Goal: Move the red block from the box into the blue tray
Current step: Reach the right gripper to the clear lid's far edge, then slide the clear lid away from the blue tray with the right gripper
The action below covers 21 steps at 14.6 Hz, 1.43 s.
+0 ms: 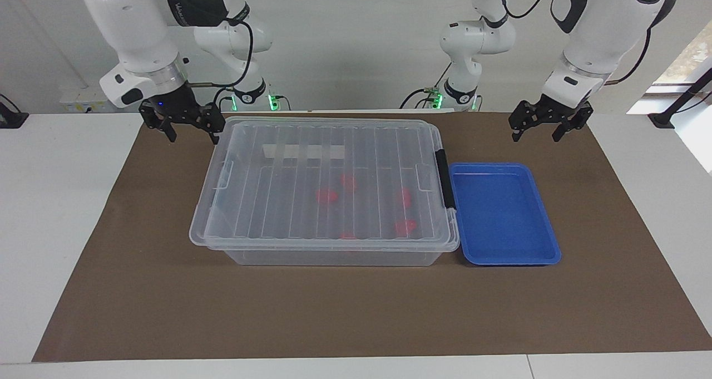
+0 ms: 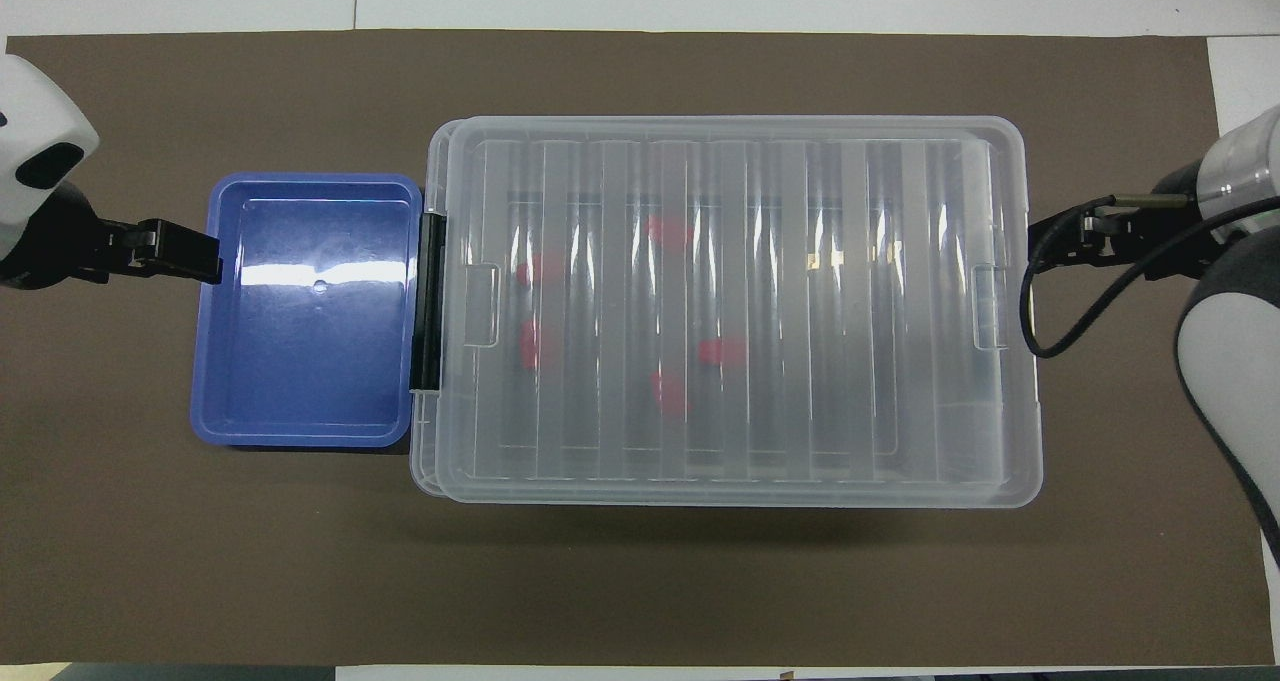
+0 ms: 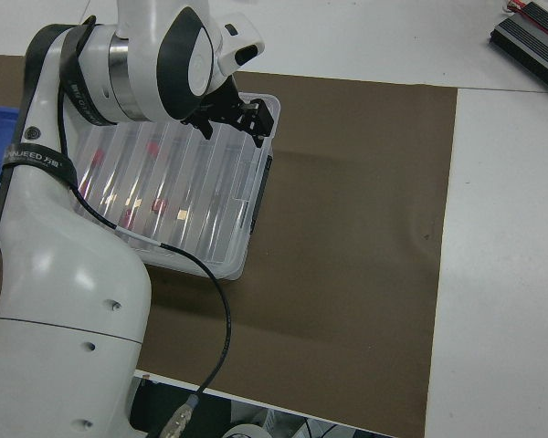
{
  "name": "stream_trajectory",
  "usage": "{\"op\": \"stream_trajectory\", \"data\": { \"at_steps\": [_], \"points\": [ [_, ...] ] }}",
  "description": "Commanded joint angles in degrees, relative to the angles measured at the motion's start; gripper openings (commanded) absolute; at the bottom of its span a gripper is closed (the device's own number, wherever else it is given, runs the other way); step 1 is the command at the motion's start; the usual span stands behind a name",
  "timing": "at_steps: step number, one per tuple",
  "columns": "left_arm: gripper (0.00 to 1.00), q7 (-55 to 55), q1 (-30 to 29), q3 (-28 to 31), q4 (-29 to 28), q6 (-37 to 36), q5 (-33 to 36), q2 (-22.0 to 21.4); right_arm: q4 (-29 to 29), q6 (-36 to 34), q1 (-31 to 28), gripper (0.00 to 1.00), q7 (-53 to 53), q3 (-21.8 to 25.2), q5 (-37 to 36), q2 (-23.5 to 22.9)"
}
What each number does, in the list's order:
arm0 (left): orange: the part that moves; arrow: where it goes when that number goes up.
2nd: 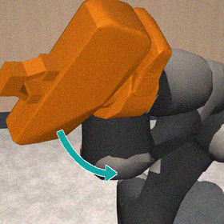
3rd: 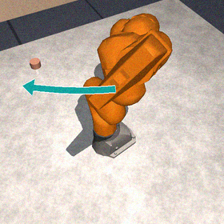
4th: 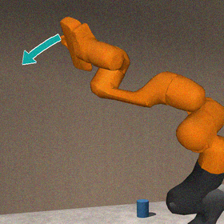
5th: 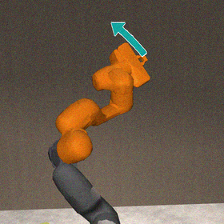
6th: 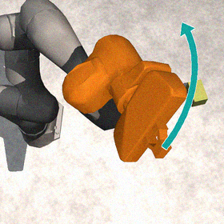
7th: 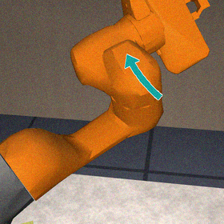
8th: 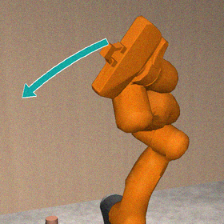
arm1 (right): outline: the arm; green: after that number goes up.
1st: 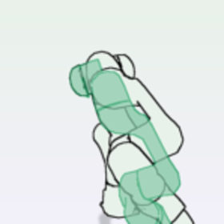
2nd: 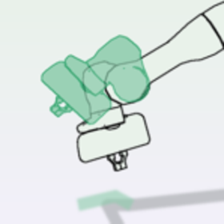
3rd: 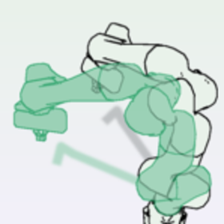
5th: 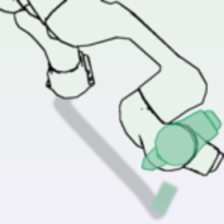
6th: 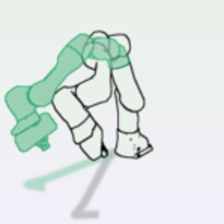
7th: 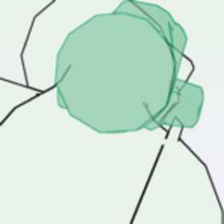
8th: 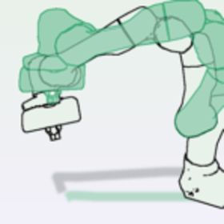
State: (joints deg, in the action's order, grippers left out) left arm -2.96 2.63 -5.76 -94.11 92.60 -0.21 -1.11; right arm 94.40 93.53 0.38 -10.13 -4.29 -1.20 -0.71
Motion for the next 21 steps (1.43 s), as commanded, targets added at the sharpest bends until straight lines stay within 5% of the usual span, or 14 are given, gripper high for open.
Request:
{"op": "stream_trajectory", "data": {
  "at_steps": [1,12,21],
  "points": [
    [1.00,0.50,-0.61,-0.21,-0.02,-0.49,0.12,-0.73,4.55,4.29,0.76,1.00,-1.48,-0.19,0.32,-0.17],
    [1.00,0.50,-0.61,-0.21,-0.02,-0.49,0.12,-0.73,19.76,11.76,-3.62,1.00,2.03,-0.01,0.23,2.90],
    [1.00,0.50,-0.61,-0.21,-0.02,-0.49,0.12,-0.73,22.84,13.52,-8.46,1.00,8.36,0.16,0.23,4.14]
  ]
}}
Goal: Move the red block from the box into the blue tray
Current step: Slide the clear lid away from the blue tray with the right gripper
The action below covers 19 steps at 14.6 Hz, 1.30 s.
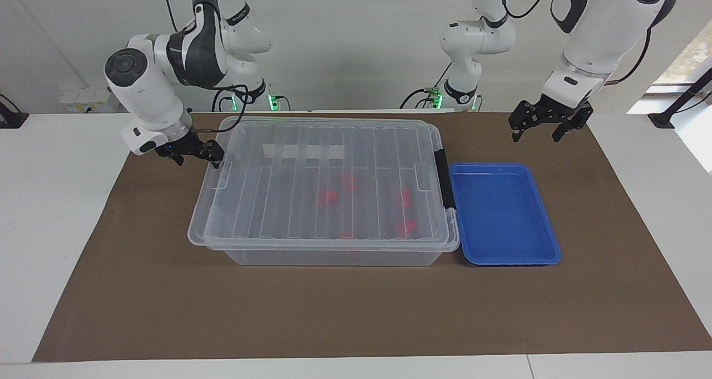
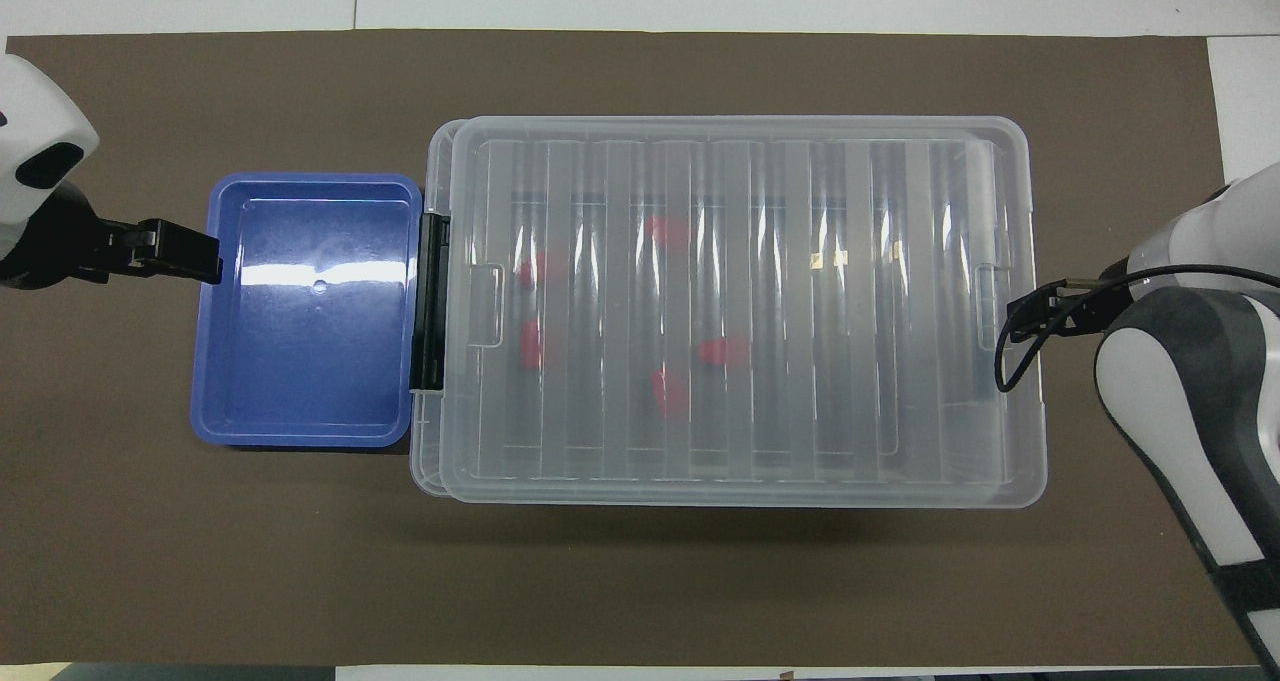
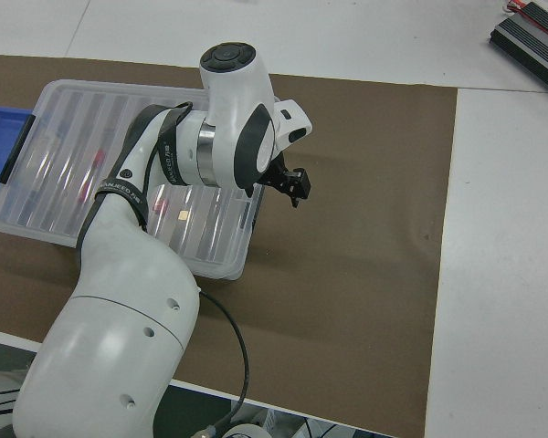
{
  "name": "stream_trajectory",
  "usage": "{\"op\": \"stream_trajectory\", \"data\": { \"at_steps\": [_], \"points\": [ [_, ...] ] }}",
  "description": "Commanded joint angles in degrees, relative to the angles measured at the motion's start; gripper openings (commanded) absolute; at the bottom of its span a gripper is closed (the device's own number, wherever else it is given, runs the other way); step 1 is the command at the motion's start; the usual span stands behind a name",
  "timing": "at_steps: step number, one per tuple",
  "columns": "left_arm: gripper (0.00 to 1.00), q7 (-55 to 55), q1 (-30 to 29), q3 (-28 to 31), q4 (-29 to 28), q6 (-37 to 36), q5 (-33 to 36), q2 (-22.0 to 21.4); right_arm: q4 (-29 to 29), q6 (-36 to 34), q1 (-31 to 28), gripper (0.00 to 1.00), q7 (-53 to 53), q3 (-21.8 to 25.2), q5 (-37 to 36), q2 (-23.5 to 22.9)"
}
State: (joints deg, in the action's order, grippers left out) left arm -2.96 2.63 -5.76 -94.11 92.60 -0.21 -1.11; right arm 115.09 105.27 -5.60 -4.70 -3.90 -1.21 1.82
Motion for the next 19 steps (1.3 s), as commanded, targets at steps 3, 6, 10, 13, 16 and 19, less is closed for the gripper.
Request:
{"op": "stream_trajectory", "data": {
  "at_steps": [3,6,10,13,16,19],
  "points": [
    [1.00,0.50,-0.61,-0.21,-0.02,-0.49,0.12,-0.73,2.16,2.57,-4.59,1.00,5.57,-0.23,0.16,1.52],
    [1.00,0.50,-0.61,-0.21,-0.02,-0.49,0.12,-0.73,2.16,3.98,-7.13,1.00,9.08,-0.14,-0.63,1.43],
    [1.00,0.50,-0.61,-0.21,-0.02,-0.49,0.12,-0.73,2.16,5.56,-10.65,1.00,14.36,-0.05,-0.89,1.26],
    [1.00,0.50,-0.61,-0.21,-0.02,-0.49,0.12,-0.73,1.98,5.91,-11.97,1.00,16.73,0.04,-2.21,0.99],
    [1.00,0.50,-0.52,-0.21,-0.02,-1.01,0.12,-0.73,1.98,6.88,-13.99,1.00,19.98,0.04,-2.65,0.90],
    [1.00,0.42,-0.61,-0.21,-0.02,-0.75,0.12,-0.73,1.89,8.55,-16.45,1.00,24.10,0.04,-3.62,0.73]
  ]
}}
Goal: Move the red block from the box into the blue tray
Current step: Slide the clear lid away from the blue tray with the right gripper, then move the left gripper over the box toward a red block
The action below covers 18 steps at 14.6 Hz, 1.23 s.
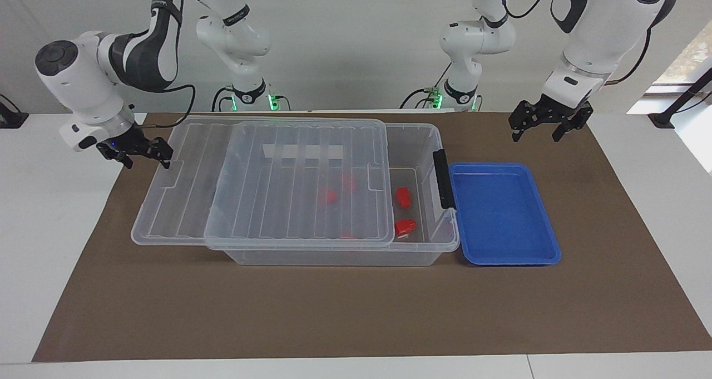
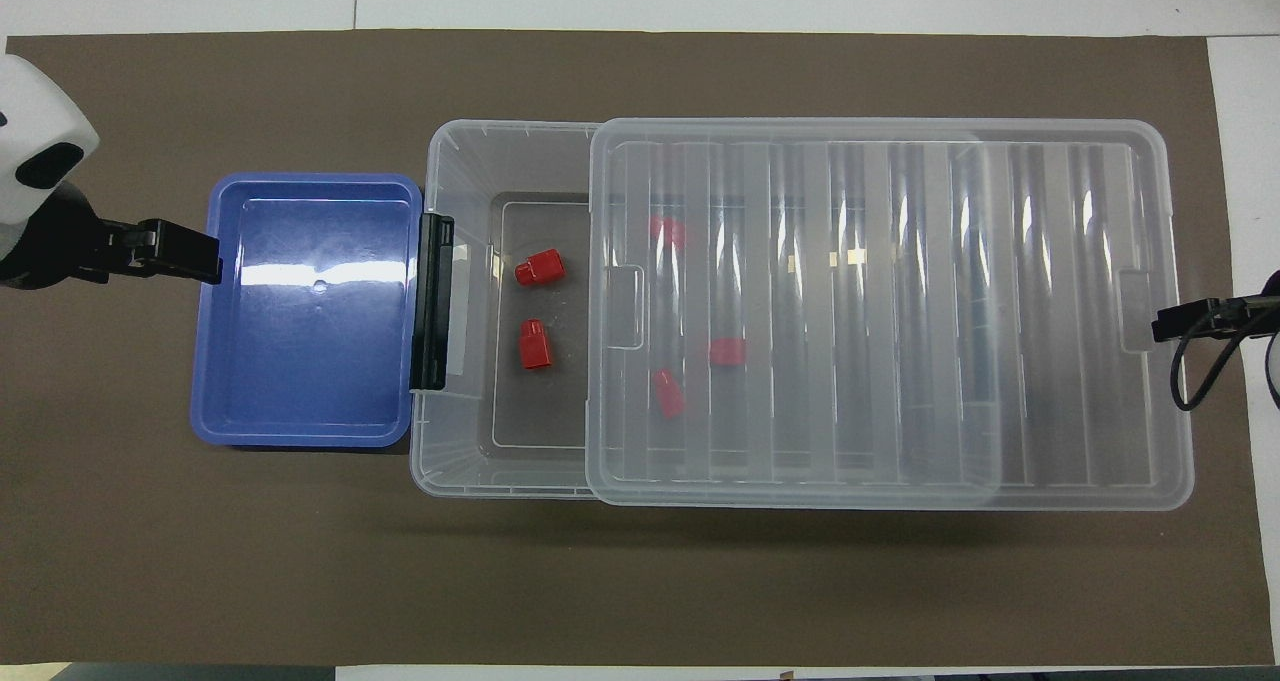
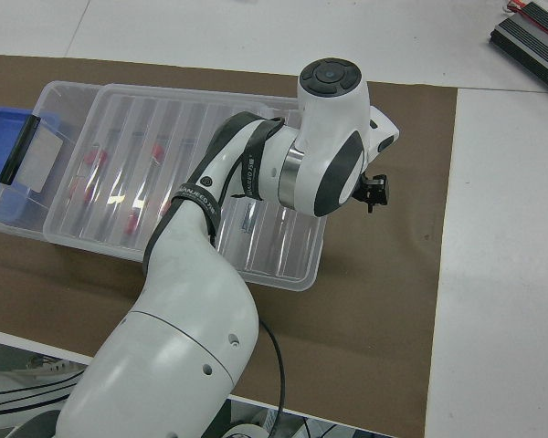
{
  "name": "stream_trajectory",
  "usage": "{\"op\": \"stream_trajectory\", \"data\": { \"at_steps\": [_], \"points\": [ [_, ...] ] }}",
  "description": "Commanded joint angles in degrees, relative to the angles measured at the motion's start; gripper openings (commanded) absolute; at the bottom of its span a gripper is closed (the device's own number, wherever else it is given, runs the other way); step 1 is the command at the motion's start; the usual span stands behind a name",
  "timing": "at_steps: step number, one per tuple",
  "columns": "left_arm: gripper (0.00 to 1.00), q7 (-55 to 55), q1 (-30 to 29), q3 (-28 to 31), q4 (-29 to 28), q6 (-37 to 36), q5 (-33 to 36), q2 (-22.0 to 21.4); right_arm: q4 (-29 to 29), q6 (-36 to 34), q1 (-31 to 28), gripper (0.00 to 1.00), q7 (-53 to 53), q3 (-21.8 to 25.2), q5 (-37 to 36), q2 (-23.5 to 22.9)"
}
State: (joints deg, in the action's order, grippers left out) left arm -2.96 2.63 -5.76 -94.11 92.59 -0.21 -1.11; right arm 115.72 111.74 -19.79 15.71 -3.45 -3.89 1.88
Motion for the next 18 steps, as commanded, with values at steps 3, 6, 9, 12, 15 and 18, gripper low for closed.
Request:
{"op": "stream_trajectory", "data": {
  "at_steps": [3,6,9,12,15,18],
  "points": [
    [1.00,-0.02,0.26,-0.48,-0.02,0.65,0.12,-0.65,1.26,2.08,-3.32,1.00,4.94,-0.42,-0.95,0.67],
    [1.00,0.06,3.85,-0.92,-2.29,3.20,0.29,-1.52,1.26,3.04,-4.55,1.00,7.31,-0.42,-0.95,0.67],
    [1.00,-2.21,9.12,-0.92,-6.86,7.51,0.29,-2.93,1.26,3.22,-5.08,1.00,8.37,-0.42,-1.04,0.58],
    [1.00,-8.35,15.11,-1.00,-10.20,12.07,0.65,-2.75,1.26,3.13,-5.08,1.00,8.37,-0.42,-1.04,0.58],
    [1.00,-16.96,19.77,-1.00,-13.72,18.92,0.65,-1.27,-0.65,1.47,-4.21,1.00,7.75,-0.60,-1.04,0.23],
    [1.00,-21.81,24.60,-0.92,-16.45,24.82,0.73,2.50,-13.36,-10.27,-0.79,1.00,5.83,-0.77,-0.95,-3.01]
  ]
}}
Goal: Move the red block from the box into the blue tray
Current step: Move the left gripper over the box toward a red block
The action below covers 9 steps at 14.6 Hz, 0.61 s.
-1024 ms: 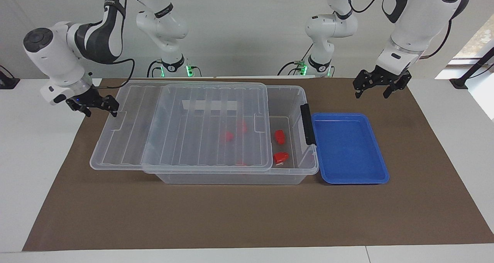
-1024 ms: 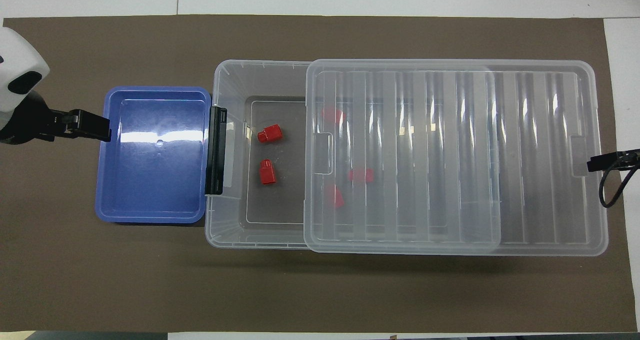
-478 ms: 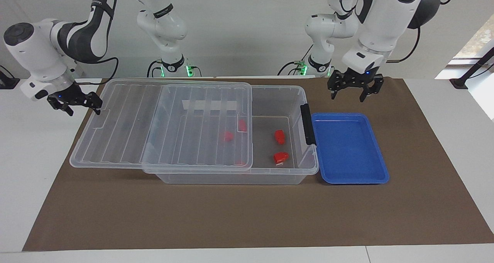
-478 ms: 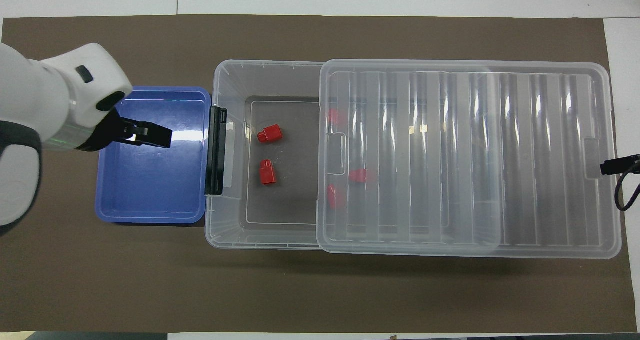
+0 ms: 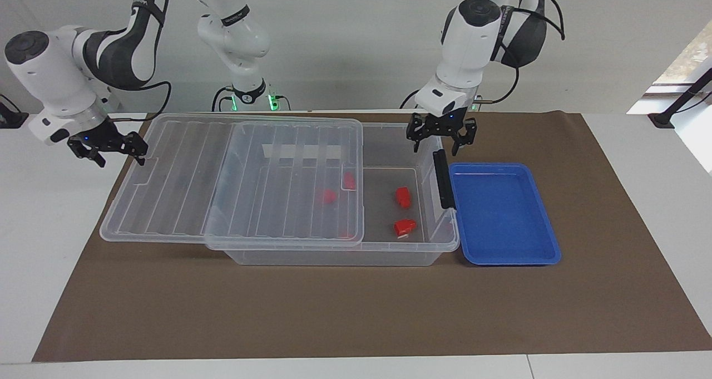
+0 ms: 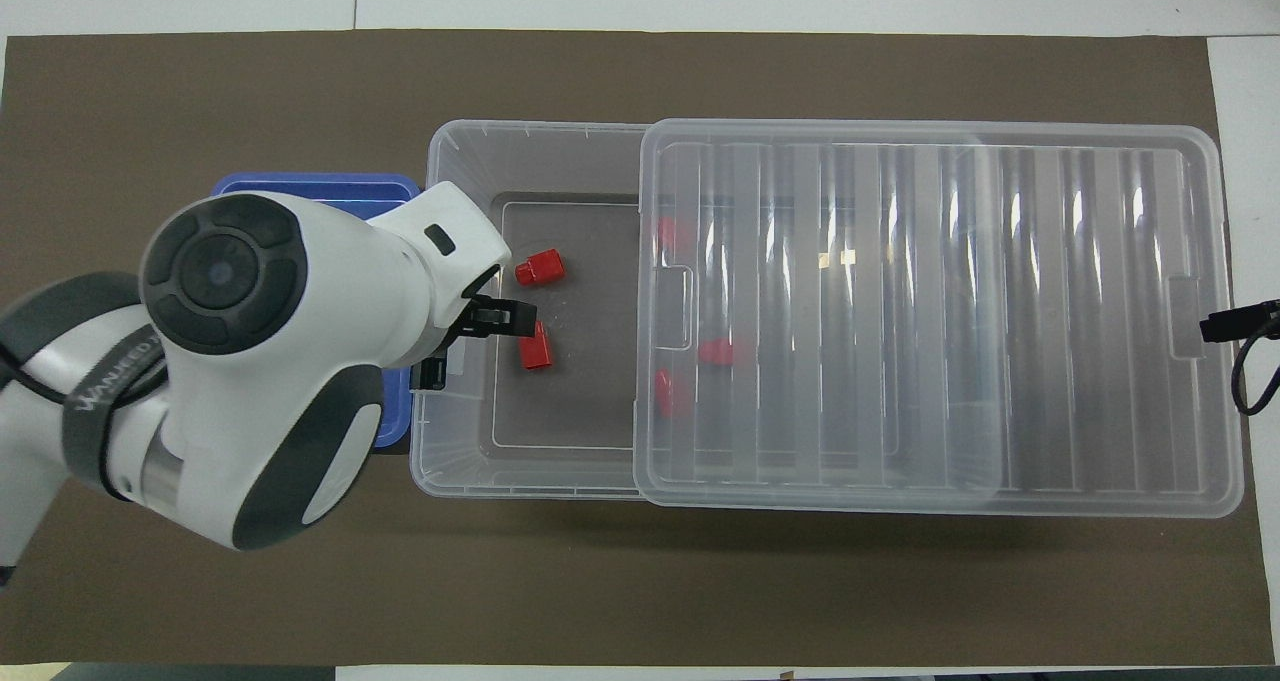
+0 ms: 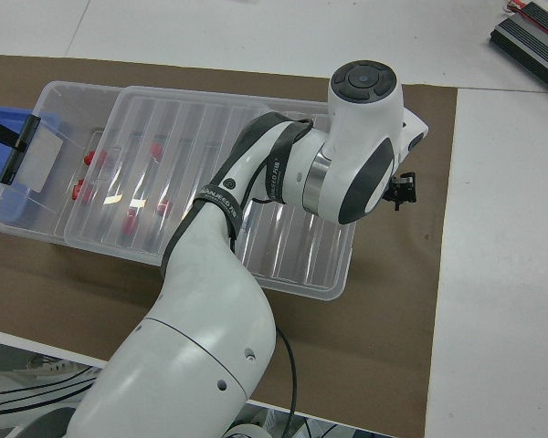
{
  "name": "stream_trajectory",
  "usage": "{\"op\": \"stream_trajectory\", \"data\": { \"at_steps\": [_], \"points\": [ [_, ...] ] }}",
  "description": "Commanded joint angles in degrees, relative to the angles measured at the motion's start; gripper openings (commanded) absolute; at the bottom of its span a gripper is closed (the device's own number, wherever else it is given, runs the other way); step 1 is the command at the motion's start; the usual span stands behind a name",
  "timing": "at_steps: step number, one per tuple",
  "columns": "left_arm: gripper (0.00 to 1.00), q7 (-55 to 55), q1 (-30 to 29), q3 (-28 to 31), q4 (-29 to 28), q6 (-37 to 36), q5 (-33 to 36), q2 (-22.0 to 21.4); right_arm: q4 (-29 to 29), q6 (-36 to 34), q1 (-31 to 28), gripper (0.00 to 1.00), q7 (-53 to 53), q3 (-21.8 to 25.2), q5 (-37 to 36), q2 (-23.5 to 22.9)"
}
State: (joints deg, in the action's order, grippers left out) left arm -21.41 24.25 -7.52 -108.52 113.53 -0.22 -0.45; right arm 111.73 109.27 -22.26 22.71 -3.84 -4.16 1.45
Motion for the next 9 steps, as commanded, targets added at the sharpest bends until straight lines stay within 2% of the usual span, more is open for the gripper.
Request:
{"op": "stream_trajectory", "data": {
  "at_steps": [1,3,5,9],
  "points": [
    [1.00,-4.77,4.04,0.84,-2.22,5.20,0.75,3.60,-13.77,-12.20,2.48,1.00,-2.56,-0.46,-0.67,-3.46],
    [1.00,-6.19,5.27,0.84,-2.83,6.96,0.75,6.41,-20.29,-19.59,4.50,1.00,-4.68,-0.55,-0.50,-3.56],
    [1.00,-6.37,5.81,0.84,-5.99,10.38,0.84,6.78,-23.65,-24.17,6.43,1.00,-8.62,-0.55,0.29,-3.30],
    [1.00,-9.96,6.25,0.92,-7.93,14.87,0.84,11.51,-23.14,-28.15,8.11,1.00,-12.07,-0.81,1.60,-1.11]
  ]
}}
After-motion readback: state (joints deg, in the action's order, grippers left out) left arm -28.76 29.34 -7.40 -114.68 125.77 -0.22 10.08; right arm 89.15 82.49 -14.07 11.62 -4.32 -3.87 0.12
